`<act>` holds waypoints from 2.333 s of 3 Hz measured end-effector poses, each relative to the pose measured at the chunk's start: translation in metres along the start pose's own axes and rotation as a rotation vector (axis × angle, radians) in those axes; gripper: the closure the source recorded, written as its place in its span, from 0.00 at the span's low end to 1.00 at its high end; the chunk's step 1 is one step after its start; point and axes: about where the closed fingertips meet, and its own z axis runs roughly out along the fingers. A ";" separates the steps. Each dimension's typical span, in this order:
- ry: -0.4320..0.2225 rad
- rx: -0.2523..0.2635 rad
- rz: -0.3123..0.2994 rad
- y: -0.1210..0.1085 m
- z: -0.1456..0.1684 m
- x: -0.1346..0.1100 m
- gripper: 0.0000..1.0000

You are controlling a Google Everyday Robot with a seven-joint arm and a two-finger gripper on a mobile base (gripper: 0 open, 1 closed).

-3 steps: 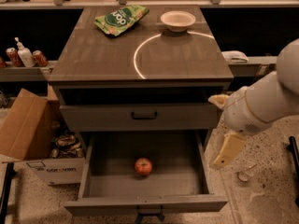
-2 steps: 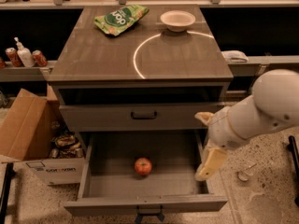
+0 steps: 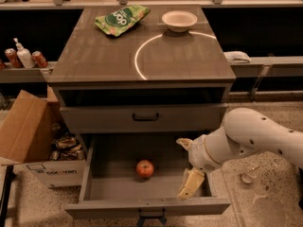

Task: Pick apple from middle drawer and place on counter

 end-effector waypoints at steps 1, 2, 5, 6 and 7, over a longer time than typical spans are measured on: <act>0.000 0.000 0.000 0.000 0.000 0.000 0.00; -0.019 0.001 0.011 -0.008 0.016 0.016 0.00; -0.099 0.002 0.009 -0.066 0.117 0.075 0.00; -0.145 0.018 0.050 -0.084 0.143 0.088 0.00; -0.199 0.034 0.068 -0.100 0.164 0.089 0.00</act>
Offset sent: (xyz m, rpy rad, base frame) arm 0.0208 -0.0131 -0.0601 0.0523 0.0064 -0.0311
